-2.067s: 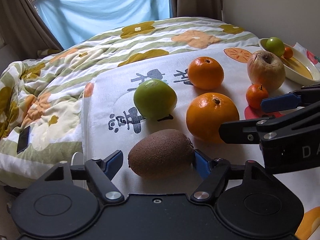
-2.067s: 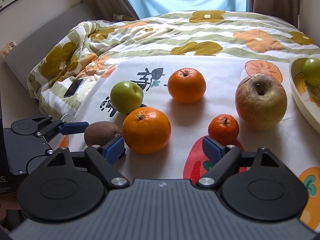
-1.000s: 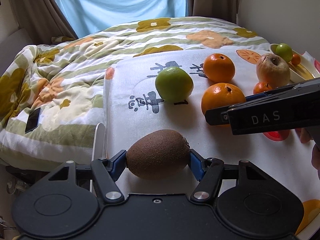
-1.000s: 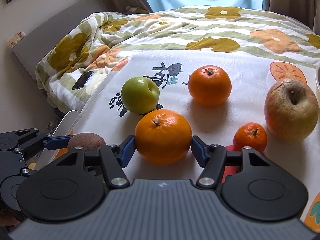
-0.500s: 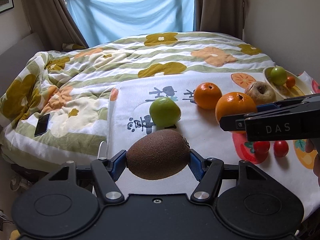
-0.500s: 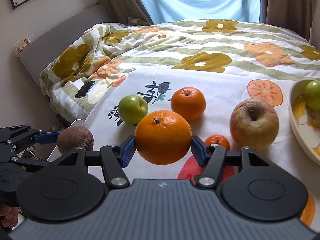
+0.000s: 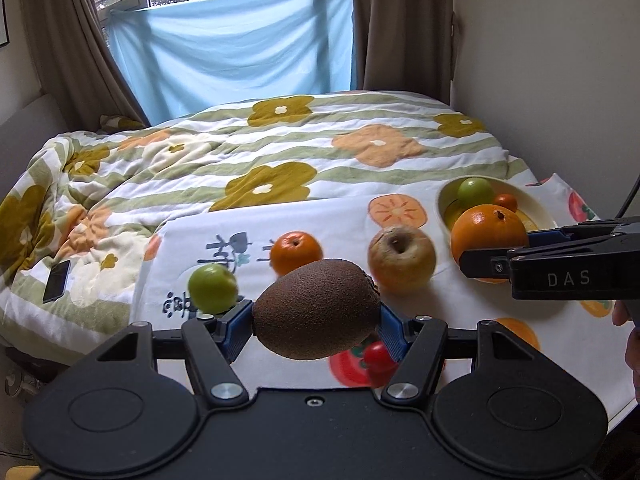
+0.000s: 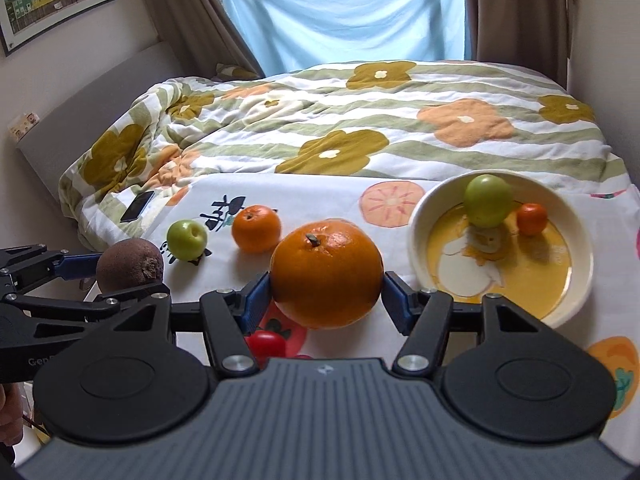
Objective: Organize fruits
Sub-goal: 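Lower the kiwi and orange into the duck bowl and open both tools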
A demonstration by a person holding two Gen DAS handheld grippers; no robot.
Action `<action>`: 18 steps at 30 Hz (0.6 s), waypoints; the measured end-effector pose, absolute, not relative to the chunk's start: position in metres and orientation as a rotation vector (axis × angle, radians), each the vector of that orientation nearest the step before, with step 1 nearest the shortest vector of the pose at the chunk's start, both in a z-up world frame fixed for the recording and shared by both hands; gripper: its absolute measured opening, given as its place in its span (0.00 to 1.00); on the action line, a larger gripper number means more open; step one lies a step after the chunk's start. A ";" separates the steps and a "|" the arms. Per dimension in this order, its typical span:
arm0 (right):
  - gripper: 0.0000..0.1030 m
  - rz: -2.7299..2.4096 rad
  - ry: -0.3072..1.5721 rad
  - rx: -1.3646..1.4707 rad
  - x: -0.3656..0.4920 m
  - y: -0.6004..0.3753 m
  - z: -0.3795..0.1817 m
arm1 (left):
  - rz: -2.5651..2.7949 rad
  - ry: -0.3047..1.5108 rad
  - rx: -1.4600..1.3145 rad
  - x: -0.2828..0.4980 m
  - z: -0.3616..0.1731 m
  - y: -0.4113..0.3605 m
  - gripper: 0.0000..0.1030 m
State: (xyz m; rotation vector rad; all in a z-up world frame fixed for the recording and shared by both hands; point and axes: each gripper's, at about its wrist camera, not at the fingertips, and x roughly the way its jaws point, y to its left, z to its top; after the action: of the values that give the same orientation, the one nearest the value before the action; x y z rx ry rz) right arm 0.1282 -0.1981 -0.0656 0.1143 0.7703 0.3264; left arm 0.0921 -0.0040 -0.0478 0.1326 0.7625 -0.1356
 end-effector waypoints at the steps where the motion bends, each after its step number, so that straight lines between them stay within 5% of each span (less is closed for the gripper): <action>1: 0.73 0.318 0.769 0.116 0.127 -0.207 -0.064 | -0.145 0.759 0.133 0.093 -0.046 -0.014 0.67; 18: 0.73 0.231 0.768 0.077 0.157 -0.351 -0.073 | -0.234 0.763 0.165 0.144 -0.062 -0.153 0.67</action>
State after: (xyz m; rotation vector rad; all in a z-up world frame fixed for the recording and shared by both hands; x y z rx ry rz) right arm 0.1575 -0.3507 -0.0726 0.0774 0.7676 0.2309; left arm 0.1439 -0.1530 -0.0622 0.1652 0.7627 -0.2339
